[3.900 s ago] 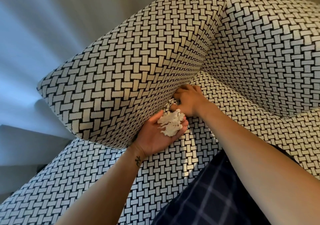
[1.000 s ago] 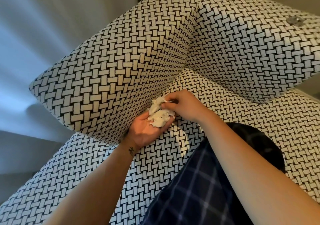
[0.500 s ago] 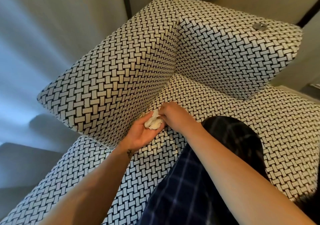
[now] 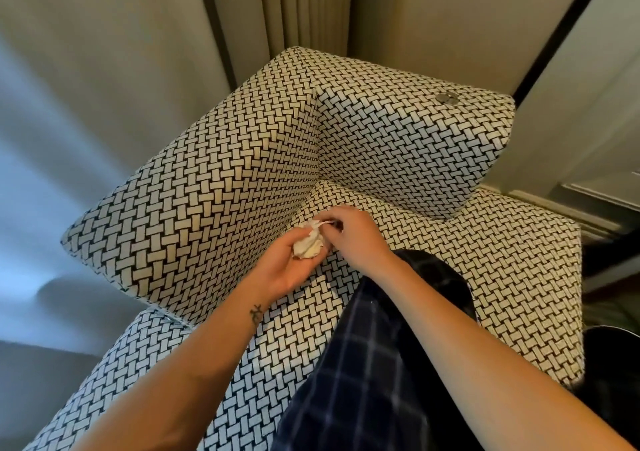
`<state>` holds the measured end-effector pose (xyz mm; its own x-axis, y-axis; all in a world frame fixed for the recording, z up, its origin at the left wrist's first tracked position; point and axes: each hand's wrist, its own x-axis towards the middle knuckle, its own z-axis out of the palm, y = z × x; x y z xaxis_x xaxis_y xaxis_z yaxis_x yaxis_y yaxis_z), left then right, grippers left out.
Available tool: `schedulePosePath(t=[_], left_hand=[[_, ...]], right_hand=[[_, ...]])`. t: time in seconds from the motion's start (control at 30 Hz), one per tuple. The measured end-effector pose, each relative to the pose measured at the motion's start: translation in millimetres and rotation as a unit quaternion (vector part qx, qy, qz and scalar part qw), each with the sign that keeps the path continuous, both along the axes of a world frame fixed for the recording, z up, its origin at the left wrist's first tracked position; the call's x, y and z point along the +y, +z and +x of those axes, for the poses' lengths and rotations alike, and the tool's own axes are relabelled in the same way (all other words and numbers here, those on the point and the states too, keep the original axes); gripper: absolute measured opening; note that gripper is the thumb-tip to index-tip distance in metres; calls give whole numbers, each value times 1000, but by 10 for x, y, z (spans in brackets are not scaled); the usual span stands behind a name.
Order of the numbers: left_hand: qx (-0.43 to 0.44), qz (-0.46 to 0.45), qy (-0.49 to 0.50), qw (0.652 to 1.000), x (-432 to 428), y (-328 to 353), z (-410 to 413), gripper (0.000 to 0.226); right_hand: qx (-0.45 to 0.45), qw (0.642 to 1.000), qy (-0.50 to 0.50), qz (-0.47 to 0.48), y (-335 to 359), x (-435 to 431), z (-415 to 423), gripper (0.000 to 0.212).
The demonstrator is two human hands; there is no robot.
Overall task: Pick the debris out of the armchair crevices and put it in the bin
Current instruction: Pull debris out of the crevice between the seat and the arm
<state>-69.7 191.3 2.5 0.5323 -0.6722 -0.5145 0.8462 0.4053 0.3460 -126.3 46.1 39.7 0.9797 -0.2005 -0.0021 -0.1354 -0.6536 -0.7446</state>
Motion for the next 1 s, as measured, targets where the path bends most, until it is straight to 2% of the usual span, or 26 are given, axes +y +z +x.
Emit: schedulePosePath(t=[0.1, 0.23, 0.4, 0.47, 0.6, 0.73, 0.83, 0.9, 1.0], left_hand=[[-6, 2, 17, 1000, -236, 199, -20, 26], [-4, -24, 29, 999, -595, 422, -104, 43], [-27, -30, -2, 999, -960, 586, -225, 46], [-31, -32, -11, 999, -1064, 616, -244, 38], [-38, -24, -22, 999, -1212, 712, -277, 35], [-23, -37, -11, 999, -1260, 748, -302, 41], [-10, -60, -8, 998, -1277, 778, -309, 43], [-6, -74, -8, 997, -1288, 806, -318, 43], [-11, -96, -19, 995, -1295, 880, -322, 35]], right_hand=[[-39, 999, -25, 0, 131, -195, -50, 27], [-85, 993, -81, -7, 268, -424, -124, 28], [-135, 974, -150, 99, 380, -572, -231, 22], [-142, 970, -151, 127, 390, -590, -252, 21], [-147, 967, -173, 111, 360, -597, -249, 19], [-155, 930, -213, 258, 434, -588, -244, 17], [-149, 905, -236, 321, 480, -606, -267, 16], [-154, 903, -235, 325, 494, -620, -273, 16], [-167, 926, -218, 260, 475, -668, -259, 13]])
